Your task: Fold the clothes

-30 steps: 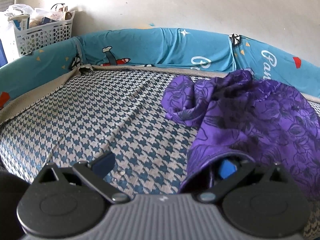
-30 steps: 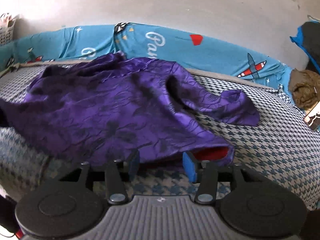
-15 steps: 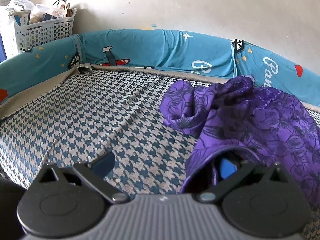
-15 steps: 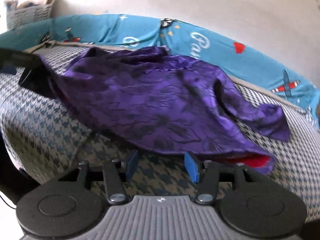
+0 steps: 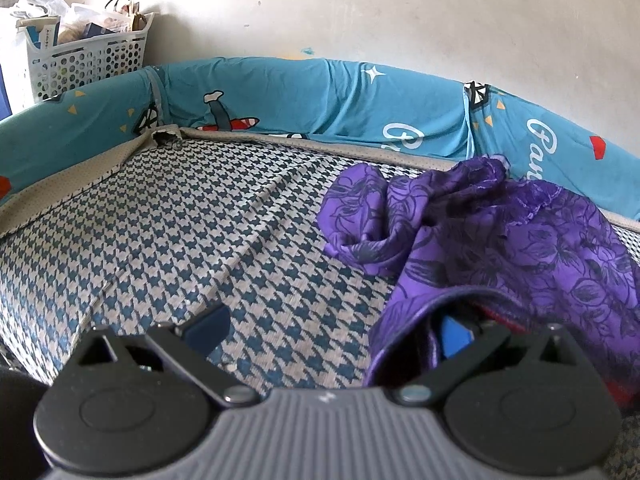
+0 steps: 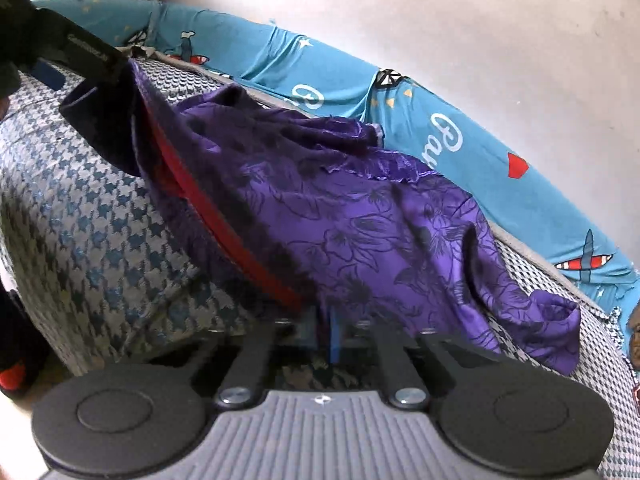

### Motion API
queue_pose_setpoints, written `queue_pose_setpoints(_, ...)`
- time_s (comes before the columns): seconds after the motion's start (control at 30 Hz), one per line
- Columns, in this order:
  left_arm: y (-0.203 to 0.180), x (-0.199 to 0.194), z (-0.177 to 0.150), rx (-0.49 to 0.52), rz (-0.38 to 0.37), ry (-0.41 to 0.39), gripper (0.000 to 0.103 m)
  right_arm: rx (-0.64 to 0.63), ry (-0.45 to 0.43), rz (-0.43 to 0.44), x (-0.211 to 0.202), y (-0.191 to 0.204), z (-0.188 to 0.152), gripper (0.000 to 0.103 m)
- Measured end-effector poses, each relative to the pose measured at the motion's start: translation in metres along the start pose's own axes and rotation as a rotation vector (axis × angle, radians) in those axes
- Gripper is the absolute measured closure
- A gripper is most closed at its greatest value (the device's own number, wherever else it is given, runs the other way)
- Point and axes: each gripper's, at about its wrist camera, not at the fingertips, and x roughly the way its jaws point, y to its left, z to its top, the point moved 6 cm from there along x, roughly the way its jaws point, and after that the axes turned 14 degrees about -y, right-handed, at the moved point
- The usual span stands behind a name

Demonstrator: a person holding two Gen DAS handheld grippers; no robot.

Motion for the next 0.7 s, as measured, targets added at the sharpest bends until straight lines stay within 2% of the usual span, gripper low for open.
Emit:
queue_pose_setpoints(0.13,0.000,0.004,0.005,0.002,0.008,-0.005,0.000,0.073,-0.048,-0.014,0.001,-0.017,0.015,0.100)
queue_pose_setpoints(0.53,-0.008,0.014,0.013,0.002,-0.017,-0.003,0.000,0.051,-0.165,-0.125,0.058,-0.064,0.070,0.100)
queue_pose_setpoints(0.63,-0.010,0.018,0.010,-0.013,-0.024,0.012,0.000,0.076,-0.154,-0.140,0.079,-0.065,0.071,0.100)
queue_pose_setpoints(0.7,-0.012,0.022,0.007,-0.021,-0.034,0.030,0.000,0.093,-0.071,-0.116,0.100,-0.060,0.062,0.100)
